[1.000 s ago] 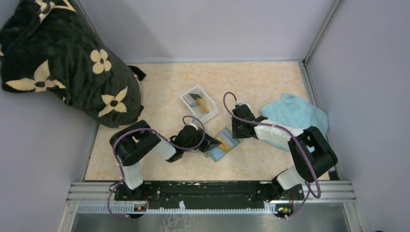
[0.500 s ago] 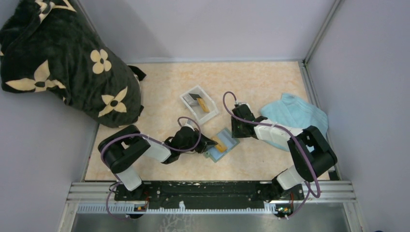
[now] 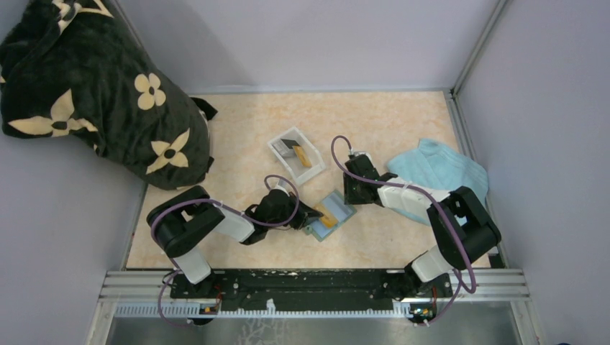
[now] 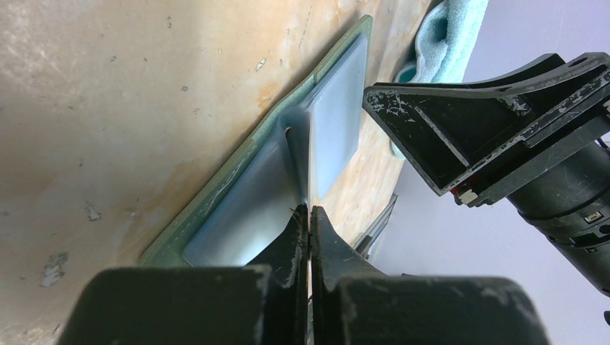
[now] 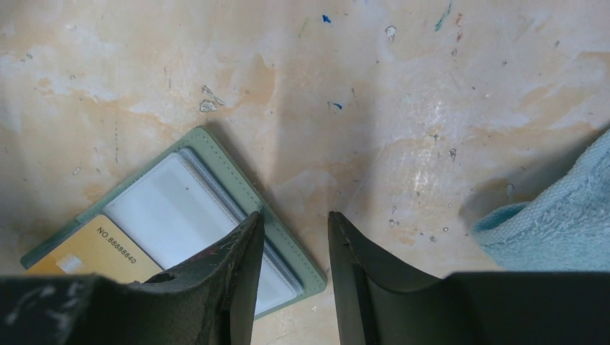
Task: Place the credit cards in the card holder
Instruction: Insert the credit card into the card holder.
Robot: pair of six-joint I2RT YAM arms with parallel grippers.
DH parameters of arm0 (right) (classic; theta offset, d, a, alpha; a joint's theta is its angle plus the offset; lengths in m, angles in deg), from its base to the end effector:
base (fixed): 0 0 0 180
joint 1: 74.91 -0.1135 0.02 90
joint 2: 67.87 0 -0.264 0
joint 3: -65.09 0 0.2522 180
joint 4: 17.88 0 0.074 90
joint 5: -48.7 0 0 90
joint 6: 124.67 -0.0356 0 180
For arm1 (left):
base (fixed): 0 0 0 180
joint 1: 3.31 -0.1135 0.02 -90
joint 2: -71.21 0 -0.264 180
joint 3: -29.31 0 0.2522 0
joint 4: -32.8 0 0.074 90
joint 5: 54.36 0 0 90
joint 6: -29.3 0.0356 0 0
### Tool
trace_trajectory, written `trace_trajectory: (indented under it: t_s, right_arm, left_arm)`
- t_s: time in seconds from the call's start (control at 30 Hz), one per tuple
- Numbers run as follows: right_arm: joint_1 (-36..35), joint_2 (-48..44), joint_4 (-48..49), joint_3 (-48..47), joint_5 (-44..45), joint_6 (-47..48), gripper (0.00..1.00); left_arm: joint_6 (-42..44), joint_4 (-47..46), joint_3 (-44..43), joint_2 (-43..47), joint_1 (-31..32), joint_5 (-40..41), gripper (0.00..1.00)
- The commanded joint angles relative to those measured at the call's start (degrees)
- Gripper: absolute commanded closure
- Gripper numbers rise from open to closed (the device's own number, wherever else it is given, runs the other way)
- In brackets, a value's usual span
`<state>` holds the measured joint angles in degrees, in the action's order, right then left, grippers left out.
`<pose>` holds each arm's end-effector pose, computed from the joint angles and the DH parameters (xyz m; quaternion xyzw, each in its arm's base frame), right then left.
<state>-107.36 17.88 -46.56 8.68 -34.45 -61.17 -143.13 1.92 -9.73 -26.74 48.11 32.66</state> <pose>0.2370 0.1457 0.1604 -0.0334 0.9592 0.0853 0.2676 0.1753 -0.2227 0.1075 -0.2162 0.8294 -0.4822 0.1812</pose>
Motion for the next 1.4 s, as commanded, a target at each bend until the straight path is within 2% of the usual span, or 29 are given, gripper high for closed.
trace_trajectory:
  t_s: [0.0,0.83,1.37]
  right_arm:
    - [0.72,3.16,-0.08,0.79,-1.25,0.57,0.61]
    - [0.69,4.85,0.42,0.72,-2.08,0.31,0.61]
    - [0.72,3.85,-0.11,2.01,-2.63,0.23,0.62]
  left_arm:
    - [0.52,-0.97,0.92,-0.66,0.51,0.52,1.0]
    - [1.74,-1.65,-0.19,-4.29,0.17,-0.44,1.0]
    - [2.02,-7.49,-0.82,-8.53,0.08,0.25,1.0]
